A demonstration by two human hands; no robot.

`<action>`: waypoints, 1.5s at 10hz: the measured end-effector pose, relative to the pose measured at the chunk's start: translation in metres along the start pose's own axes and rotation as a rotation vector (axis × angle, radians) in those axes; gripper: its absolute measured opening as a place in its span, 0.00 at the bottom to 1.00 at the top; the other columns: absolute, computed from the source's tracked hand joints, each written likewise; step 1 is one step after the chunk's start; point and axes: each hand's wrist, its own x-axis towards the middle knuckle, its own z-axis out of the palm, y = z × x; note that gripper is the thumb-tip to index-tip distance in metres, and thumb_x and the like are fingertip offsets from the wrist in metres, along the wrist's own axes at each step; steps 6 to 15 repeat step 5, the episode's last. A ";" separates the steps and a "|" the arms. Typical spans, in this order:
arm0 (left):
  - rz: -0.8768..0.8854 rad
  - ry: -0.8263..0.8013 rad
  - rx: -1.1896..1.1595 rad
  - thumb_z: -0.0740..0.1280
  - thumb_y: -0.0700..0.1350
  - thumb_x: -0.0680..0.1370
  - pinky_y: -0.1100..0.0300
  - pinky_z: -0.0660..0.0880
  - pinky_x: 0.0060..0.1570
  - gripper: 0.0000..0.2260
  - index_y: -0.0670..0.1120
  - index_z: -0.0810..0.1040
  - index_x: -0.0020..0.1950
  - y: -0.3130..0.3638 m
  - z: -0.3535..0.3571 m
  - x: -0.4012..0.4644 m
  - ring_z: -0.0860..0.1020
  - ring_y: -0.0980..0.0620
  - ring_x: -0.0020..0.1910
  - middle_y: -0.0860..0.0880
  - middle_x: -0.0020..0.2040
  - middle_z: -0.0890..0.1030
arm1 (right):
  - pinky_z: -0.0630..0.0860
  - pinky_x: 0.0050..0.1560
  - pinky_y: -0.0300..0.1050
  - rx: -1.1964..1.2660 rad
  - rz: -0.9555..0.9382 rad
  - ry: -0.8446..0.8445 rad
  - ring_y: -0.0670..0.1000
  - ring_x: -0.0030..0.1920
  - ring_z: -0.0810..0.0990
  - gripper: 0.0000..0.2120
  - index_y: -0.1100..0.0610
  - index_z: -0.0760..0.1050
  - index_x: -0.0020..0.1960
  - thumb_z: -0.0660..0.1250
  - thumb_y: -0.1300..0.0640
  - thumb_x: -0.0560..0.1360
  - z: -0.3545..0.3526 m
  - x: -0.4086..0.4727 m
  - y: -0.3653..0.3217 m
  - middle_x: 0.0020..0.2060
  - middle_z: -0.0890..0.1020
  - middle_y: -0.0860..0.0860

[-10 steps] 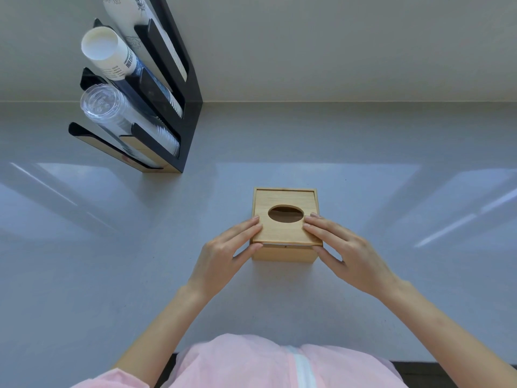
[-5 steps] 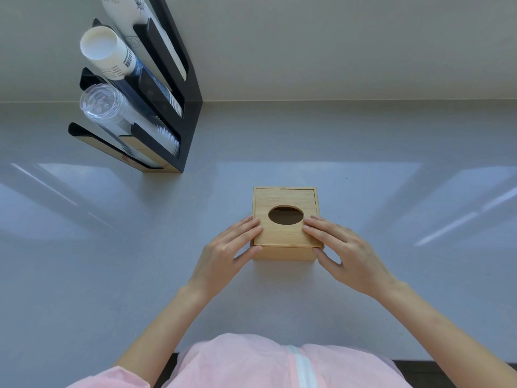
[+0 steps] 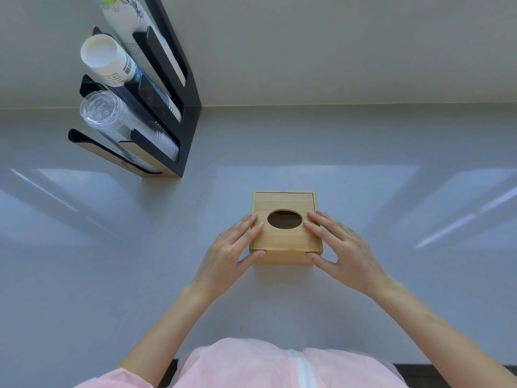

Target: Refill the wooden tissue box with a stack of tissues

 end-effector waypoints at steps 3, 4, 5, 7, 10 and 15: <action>-0.053 -0.056 -0.048 0.70 0.45 0.72 0.51 0.70 0.62 0.20 0.42 0.75 0.63 0.002 -0.014 0.011 0.70 0.47 0.67 0.44 0.66 0.75 | 0.52 0.72 0.40 0.070 0.066 -0.114 0.43 0.74 0.58 0.25 0.51 0.68 0.70 0.66 0.49 0.74 -0.012 0.010 -0.003 0.72 0.66 0.45; -0.076 -0.006 -0.081 0.68 0.46 0.75 0.56 0.65 0.64 0.20 0.44 0.73 0.65 0.002 -0.019 0.018 0.63 0.53 0.70 0.46 0.67 0.73 | 0.47 0.74 0.41 0.099 0.123 -0.166 0.42 0.75 0.55 0.24 0.48 0.65 0.71 0.62 0.45 0.76 -0.020 0.017 -0.005 0.73 0.63 0.42; -0.138 0.001 -0.044 0.62 0.46 0.78 0.57 0.57 0.70 0.21 0.42 0.67 0.70 0.007 -0.032 0.041 0.58 0.52 0.73 0.46 0.72 0.67 | 0.46 0.76 0.45 0.020 0.196 -0.297 0.44 0.76 0.49 0.26 0.48 0.58 0.74 0.56 0.43 0.77 -0.033 0.037 -0.010 0.76 0.57 0.44; -0.138 0.001 -0.044 0.62 0.46 0.78 0.57 0.57 0.70 0.21 0.42 0.67 0.70 0.007 -0.032 0.041 0.58 0.52 0.73 0.46 0.72 0.67 | 0.46 0.76 0.45 0.020 0.196 -0.297 0.44 0.76 0.49 0.26 0.48 0.58 0.74 0.56 0.43 0.77 -0.033 0.037 -0.010 0.76 0.57 0.44; -0.138 0.001 -0.044 0.62 0.46 0.78 0.57 0.57 0.70 0.21 0.42 0.67 0.70 0.007 -0.032 0.041 0.58 0.52 0.73 0.46 0.72 0.67 | 0.46 0.76 0.45 0.020 0.196 -0.297 0.44 0.76 0.49 0.26 0.48 0.58 0.74 0.56 0.43 0.77 -0.033 0.037 -0.010 0.76 0.57 0.44; -0.138 0.001 -0.044 0.62 0.46 0.78 0.57 0.57 0.70 0.21 0.42 0.67 0.70 0.007 -0.032 0.041 0.58 0.52 0.73 0.46 0.72 0.67 | 0.46 0.76 0.45 0.020 0.196 -0.297 0.44 0.76 0.49 0.26 0.48 0.58 0.74 0.56 0.43 0.77 -0.033 0.037 -0.010 0.76 0.57 0.44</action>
